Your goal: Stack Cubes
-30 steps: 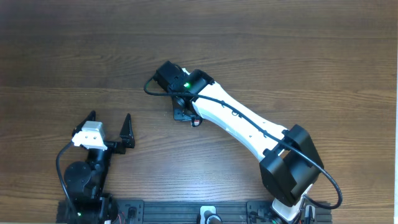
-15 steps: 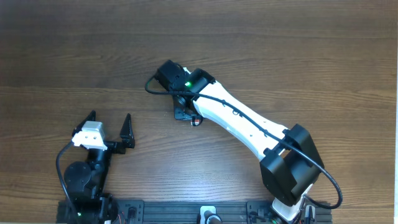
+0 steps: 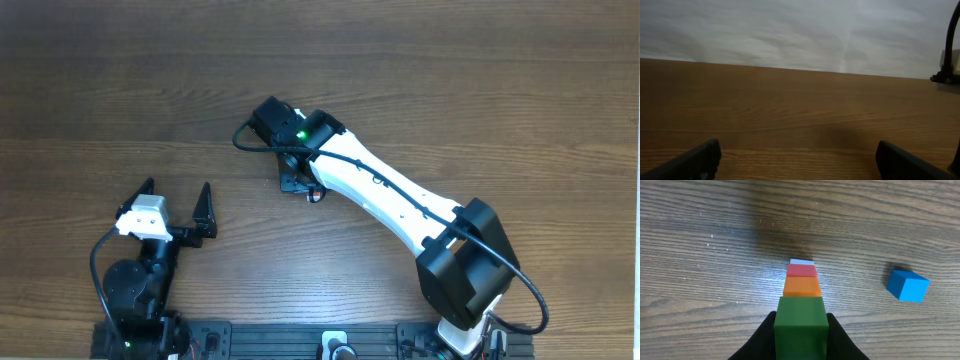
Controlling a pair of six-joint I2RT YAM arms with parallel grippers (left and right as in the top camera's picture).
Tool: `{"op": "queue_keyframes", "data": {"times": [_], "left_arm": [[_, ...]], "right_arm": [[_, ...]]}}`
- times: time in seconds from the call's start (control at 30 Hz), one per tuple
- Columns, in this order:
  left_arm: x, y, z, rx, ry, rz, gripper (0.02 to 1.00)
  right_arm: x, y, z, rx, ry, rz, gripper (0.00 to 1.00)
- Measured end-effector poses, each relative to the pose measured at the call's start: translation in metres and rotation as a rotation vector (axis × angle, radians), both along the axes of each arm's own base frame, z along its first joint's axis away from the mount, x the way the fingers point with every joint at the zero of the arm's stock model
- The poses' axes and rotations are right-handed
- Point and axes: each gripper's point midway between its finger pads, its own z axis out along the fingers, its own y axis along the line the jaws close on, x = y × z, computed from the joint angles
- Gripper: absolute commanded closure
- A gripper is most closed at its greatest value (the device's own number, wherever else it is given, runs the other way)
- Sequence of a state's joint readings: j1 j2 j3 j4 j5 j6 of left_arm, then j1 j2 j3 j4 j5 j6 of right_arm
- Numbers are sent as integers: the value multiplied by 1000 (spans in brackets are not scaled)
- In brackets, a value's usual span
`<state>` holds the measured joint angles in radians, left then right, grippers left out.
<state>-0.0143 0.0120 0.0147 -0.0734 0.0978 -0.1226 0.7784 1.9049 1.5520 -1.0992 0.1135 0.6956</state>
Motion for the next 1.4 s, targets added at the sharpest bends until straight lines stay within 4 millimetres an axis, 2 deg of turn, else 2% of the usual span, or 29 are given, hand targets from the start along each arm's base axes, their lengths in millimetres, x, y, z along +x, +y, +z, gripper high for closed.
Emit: {"op": "queue_keyframes", "data": {"times": [0.27, 0.8, 0.93, 1.13, 1.4], "left_arm": [[0, 0, 0, 0, 0, 0, 20], [0, 0, 0, 0, 0, 0, 18], [0, 0, 0, 0, 0, 0, 18], [0, 0, 0, 0, 0, 0, 18], [0, 0, 0, 0, 0, 0, 18]], "right_arm": [[0, 0, -8, -12, 16, -1, 989], [1, 1, -9, -10, 15, -2, 934], [1, 1, -9, -10, 15, -1, 886], [1, 1, -9, -9, 15, -3, 698], [1, -1, -17, -22, 33, -6, 643]]}}
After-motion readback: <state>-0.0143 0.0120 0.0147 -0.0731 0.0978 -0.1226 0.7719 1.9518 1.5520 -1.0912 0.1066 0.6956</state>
